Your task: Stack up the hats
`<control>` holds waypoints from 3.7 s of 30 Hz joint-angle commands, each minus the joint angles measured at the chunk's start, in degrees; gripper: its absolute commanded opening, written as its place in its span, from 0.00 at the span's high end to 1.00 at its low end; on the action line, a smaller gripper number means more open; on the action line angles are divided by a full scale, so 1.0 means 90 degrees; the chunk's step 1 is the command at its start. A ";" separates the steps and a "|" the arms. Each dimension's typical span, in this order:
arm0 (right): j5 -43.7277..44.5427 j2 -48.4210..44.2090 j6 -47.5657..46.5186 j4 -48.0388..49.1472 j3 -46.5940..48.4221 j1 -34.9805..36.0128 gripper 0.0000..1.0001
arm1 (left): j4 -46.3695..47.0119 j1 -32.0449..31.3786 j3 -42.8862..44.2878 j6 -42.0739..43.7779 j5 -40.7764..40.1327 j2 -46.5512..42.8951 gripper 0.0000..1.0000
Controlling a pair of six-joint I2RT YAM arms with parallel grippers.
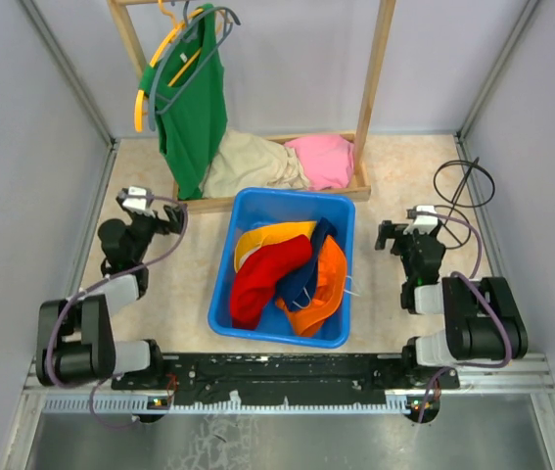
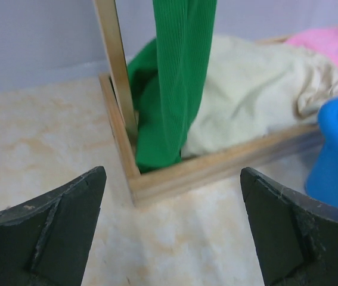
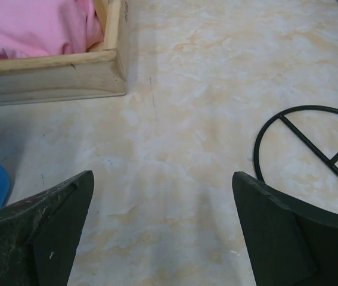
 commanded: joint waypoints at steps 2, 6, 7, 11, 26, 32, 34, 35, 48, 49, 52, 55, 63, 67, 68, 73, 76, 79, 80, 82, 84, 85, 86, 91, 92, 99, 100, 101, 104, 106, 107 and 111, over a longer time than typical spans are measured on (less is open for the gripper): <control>-0.0162 -0.0881 -0.0187 -0.1349 0.0740 0.0049 0.01 | -0.2038 -0.0023 0.0667 -0.0267 -0.0054 -0.0751 0.18; -0.0291 -0.1156 -0.0039 -0.2386 0.1293 0.0045 0.12 | -0.2254 -0.0037 0.0749 -0.0366 -0.0179 -0.0820 0.68; -0.0345 -0.1172 0.0020 -0.2605 0.1461 0.0038 0.14 | -0.2362 -0.0029 0.0803 -0.0384 -0.0209 -0.0767 0.79; -0.0548 -0.1171 0.0492 -0.3249 0.1989 0.0048 0.14 | -0.2639 -0.0032 0.1219 -0.0672 0.0116 -0.0288 1.00; -0.0431 -0.1639 0.0519 -0.3719 0.2205 0.0109 0.01 | -0.2833 -0.0040 0.4255 -0.1283 0.1241 0.2713 1.00; -0.0379 -0.1673 0.0481 -0.3819 0.2202 0.0108 0.01 | -0.2214 -0.0157 0.4796 -0.1516 0.1226 0.3185 1.00; -0.0342 -0.1681 0.0481 -0.3851 0.2226 0.0111 0.01 | -0.2041 -0.0207 0.4905 -0.1566 0.1118 0.3264 1.00; -0.0337 -0.1687 0.0472 -0.3873 0.2249 0.0111 0.01 | -0.2046 -0.0222 0.5031 -0.1581 0.1066 0.3334 1.00; -0.0363 -0.1821 0.0619 -0.4076 0.2393 0.0111 0.01 | -0.2192 -0.0458 0.6390 -0.1538 -0.0829 0.4230 1.00; -0.0358 -0.1836 0.0668 -0.4109 0.2407 0.0111 0.01 | -0.2203 -0.0454 0.6464 -0.1527 -0.1073 0.4294 1.00; -0.0353 -0.1792 0.1075 -0.4556 0.2719 0.0110 0.01 | -0.2410 -0.0459 0.6833 -0.1463 -0.1606 0.4498 1.00; -0.0660 -0.1396 0.1692 -0.5545 0.3507 0.0108 0.01 | -0.2621 -0.0458 0.7193 -0.1404 -0.2011 0.4740 1.00; -0.1350 -0.0348 0.3087 -0.5749 0.4713 0.0111 0.01 | -0.2709 -0.0194 0.7454 -0.1142 -0.2721 0.4919 1.00; -0.1784 0.0530 0.3666 -0.5644 0.5521 0.0120 0.01 | -0.2755 0.0022 0.7413 -0.1155 -0.2528 0.4866 1.00; -0.1859 0.0767 0.3840 -0.5589 0.5714 0.0120 0.01 | -0.2714 0.0043 0.7374 -0.1144 -0.2456 0.4802 1.00; -0.1873 0.1959 0.4538 -0.5477 0.6799 0.0124 0.33 | -0.2770 0.0053 0.7103 -0.1131 -0.2074 0.4095 0.99; -0.1871 0.2558 0.5108 -0.5365 0.7368 0.0130 0.55 | -0.3025 0.0053 0.6759 -0.1196 -0.1924 0.3478 0.73; -0.1954 0.3134 0.5793 -0.5055 0.7884 0.0237 0.91 | -0.3048 0.0054 0.6086 -0.1290 -0.1791 0.2732 0.58; -0.1920 0.3304 0.5976 -0.4989 0.8062 0.0298 1.00 | -0.3112 0.0053 0.5883 -0.1306 -0.1776 0.2385 0.54; -0.1763 0.3592 0.6295 -0.4952 0.8390 0.0444 1.00 | -0.3322 0.0053 0.5440 -0.1311 -0.1793 0.1868 0.54; -0.1625 0.3864 0.6576 -0.4921 0.8644 0.0610 1.00 | -0.3548 0.0047 0.4907 -0.1372 -0.1849 0.1345 0.53; -0.1586 0.3959 0.6711 -0.4892 0.8763 0.0690 1.00 | -0.3660 0.0045 0.4674 -0.1400 -0.1885 0.1083 0.53; -0.1556 0.4050 0.6814 -0.4900 0.8855 0.0775 1.00 | -0.3756 0.0039 0.4465 -0.1430 -0.1902 0.0847 0.53; -0.1404 0.4243 0.7156 -0.4938 0.9111 0.1227 1.00 | -0.4720 0.0031 0.3722 -0.1446 -0.1931 -0.0137 0.53; -0.1341 0.4239 0.7233 -0.4911 0.9093 0.1305 1.00 | -0.4902 0.0025 0.3589 -0.1450 -0.1939 -0.0275 0.53; -0.1174 0.4726 0.7547 -0.4916 0.9623 0.1986 1.00 | -0.5087 0.0033 0.2884 -0.1271 -0.1980 -0.0628 0.43; -0.1176 0.4844 0.7601 -0.4916 0.9767 0.2094 1.00 | -0.5168 0.0030 0.2912 -0.1270 -0.2049 -0.0610 0.41; -0.1166 0.4963 0.7619 -0.4975 0.9925 0.2168 1.00 | -0.5212 0.0031 0.2949 -0.1274 -0.2097 -0.0588 0.39; -0.1174 0.5403 0.7608 -0.5270 1.0581 0.2357 1.00 | -0.5607 0.0035 0.3102 -0.1496 -0.2442 -0.0595 0.35; -0.1209 0.5658 0.7628 -0.5403 1.0978 0.2448 1.00 | -0.5740 0.0046 0.3077 -0.1551 -0.2410 -0.0696 0.32; -0.1224 0.5781 0.7635 -0.5475 1.1240 0.2490 1.00 | -0.5793 0.0041 0.3019 -0.1581 -0.2322 -0.0759 0.32; -0.1314 0.6147 0.7648 -0.5708 1.1861 0.2630 1.00 | -0.5981 0.0040 0.2679 -0.1583 -0.1716 -0.0853 0.31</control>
